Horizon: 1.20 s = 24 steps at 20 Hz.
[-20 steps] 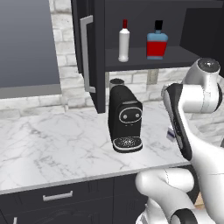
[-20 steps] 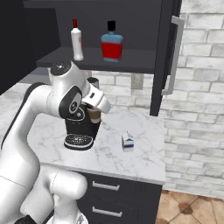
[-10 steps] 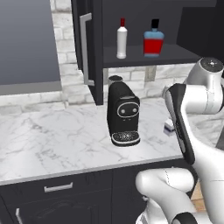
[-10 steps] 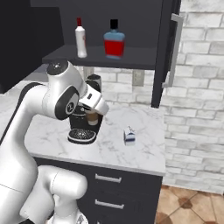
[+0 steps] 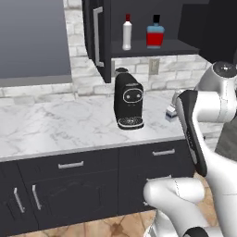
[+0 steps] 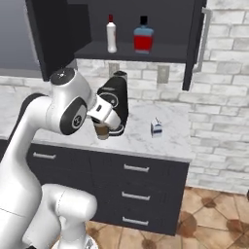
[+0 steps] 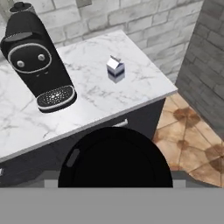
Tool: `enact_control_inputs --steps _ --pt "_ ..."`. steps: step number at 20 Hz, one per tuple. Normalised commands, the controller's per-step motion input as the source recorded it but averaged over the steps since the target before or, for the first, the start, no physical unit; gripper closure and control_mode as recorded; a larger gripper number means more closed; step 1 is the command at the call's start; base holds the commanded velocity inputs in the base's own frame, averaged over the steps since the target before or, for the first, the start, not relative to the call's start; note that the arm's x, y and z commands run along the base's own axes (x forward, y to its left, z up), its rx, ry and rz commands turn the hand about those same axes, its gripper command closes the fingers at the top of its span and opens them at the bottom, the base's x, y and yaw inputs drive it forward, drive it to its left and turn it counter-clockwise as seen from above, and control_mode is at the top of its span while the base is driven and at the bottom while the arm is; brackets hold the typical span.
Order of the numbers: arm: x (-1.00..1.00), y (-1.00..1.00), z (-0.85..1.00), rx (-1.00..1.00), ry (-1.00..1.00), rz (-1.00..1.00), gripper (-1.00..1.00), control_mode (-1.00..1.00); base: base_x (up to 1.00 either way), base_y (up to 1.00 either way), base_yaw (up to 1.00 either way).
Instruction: Sort all alcoholic drinks to one cabinet, and non-alcoholic drinks to the other.
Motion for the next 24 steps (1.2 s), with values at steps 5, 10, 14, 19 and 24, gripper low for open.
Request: enact_control_inputs --steps 5,10,14,19,24 --pt "0.00 0.00 0.00 0.00 0.00 0.00 1.00 1.00 -0.51 0.04 0.38" --pt "0.00 0.00 0.00 0.00 0.00 0.00 1.00 1.00 -0.49 0.01 0.71" --pt "0.00 0.00 0.00 0.00 0.00 0.00 1.00 1.00 -0.51 0.07 0.68" --pt "0.00 0.00 0.00 0.00 0.00 0.00 1.00 1.00 -0.42 0.09 0.65" --pt "0.00 0.00 0.00 0.00 0.00 0.00 1.00 1.00 -0.12 0.07 0.67"
